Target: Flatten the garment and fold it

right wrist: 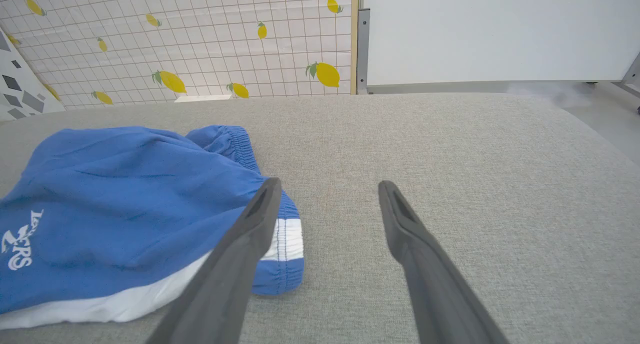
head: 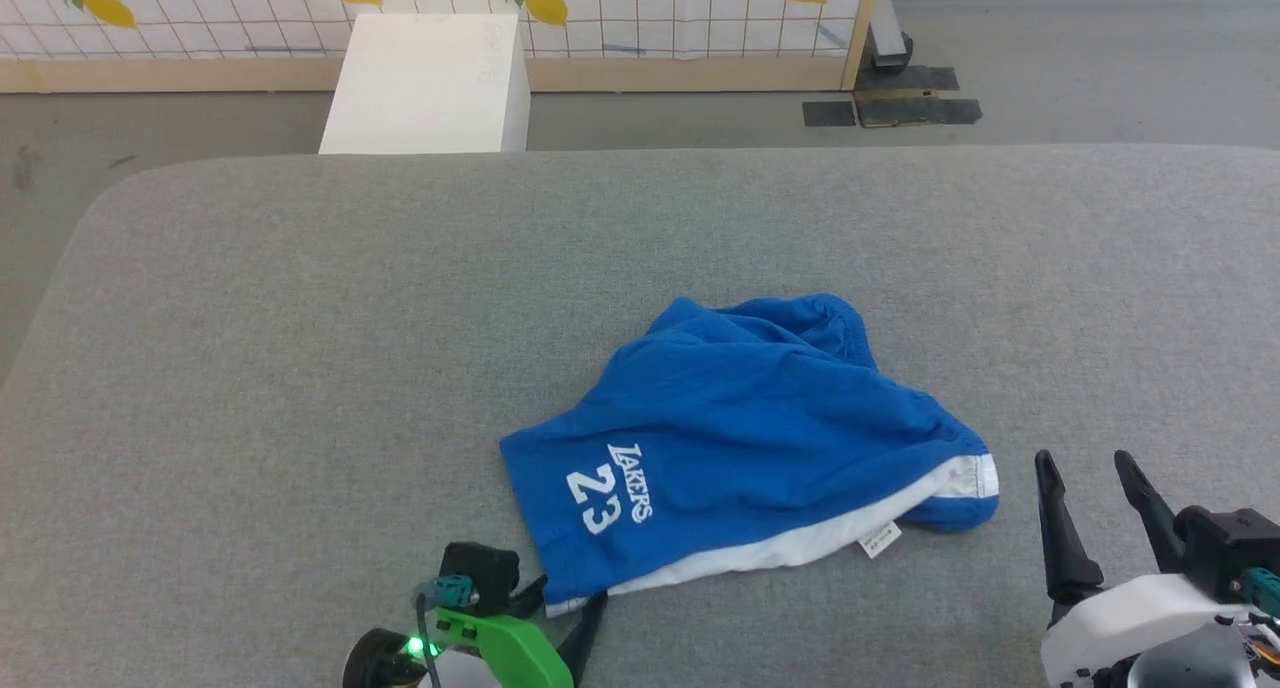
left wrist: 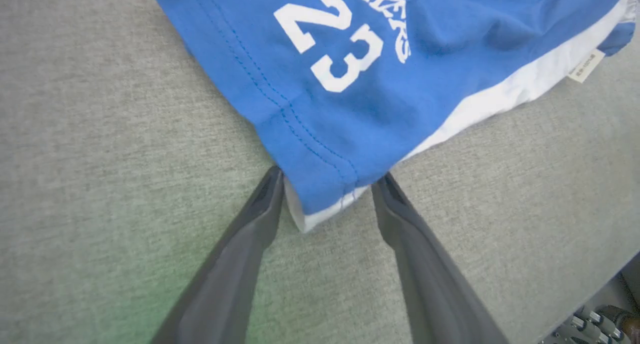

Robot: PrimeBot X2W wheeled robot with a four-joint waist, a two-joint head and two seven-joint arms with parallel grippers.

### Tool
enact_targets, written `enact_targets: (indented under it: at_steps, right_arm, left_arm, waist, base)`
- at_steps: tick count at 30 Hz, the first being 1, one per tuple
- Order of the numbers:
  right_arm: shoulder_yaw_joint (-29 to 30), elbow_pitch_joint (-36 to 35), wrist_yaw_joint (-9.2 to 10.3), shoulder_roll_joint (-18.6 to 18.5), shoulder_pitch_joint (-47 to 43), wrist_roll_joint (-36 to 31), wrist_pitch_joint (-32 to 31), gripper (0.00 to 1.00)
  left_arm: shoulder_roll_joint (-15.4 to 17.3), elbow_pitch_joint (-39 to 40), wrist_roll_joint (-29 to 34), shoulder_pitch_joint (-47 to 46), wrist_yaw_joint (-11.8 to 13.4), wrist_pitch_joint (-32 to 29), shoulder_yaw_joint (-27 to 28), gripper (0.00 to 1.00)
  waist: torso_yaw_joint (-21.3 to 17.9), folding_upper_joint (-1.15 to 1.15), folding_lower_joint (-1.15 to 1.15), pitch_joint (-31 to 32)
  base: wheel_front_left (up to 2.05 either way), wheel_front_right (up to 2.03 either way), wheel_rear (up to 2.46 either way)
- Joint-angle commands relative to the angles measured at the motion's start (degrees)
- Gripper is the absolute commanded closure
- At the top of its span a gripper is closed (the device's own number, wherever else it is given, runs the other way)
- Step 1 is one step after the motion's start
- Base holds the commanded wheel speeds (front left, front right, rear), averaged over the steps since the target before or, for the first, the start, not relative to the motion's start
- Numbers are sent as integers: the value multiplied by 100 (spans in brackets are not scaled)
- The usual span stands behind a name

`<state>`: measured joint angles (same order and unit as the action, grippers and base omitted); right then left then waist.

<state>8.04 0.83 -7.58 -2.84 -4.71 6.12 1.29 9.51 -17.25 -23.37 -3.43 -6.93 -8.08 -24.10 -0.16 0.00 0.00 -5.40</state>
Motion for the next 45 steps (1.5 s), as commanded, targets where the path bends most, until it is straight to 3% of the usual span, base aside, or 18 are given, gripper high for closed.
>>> enact_targets:
  at_steps: [1,5,11,26,31,32,33,34,35,45]
  right_arm:
    - [-9,22,9,-4,79,37,35,0]
    - [-10,48,9,-4,62,34,8,0]
    - [-135,25,9,-4,-16,-43,-288,0]
    - [-653,247,9,-4,502,-296,-2718,0]
    - [-608,370,9,-4,704,-423,-3077,0]
    - [-635,404,9,-4,738,-437,-3155,14]
    - [-654,424,9,-4,761,-453,-3208,55]
    - [-669,435,9,-4,782,-459,-3254,80]
    - [-683,426,9,-4,796,-469,-3267,100]
    - [-735,-22,9,-4,518,-462,-3267,100]
  left_arm:
    - [38,-28,-51,-54,-10,-86,-57,100]
    - [104,22,-113,-29,-6,-92,-62,100]
    - [168,200,-159,-21,210,157,180,100]
    - [125,250,-248,-121,248,180,108,100]
    - [122,234,-262,-190,229,196,68,100]
    - [122,230,-267,-200,226,199,61,100]
    - [124,225,-271,-207,223,200,55,100]
    - [127,219,-274,-215,219,201,46,100]
    - [128,216,-280,-221,217,203,41,100]
    - [214,317,-307,-231,177,211,-34,100]
  waist:
    - [-12,0,0,-7]
    - [10,0,0,0]
    - [109,0,0,-6]
    - [271,0,0,-166]
    - [331,0,0,-243]
    - [345,0,0,-263]
    - [354,0,0,-274]
    - [366,0,0,-286]
    - [374,0,0,-295]
    - [365,0,0,-175]
  base:
    - [0,0,0]
    - [0,0,0]
    - [0,0,0]
    - [0,0,0]
    - [0,0,0]
    - [0,0,0]
    - [0,0,0]
    - [0,0,0]
    - [0,0,0]
    - [0,0,0]
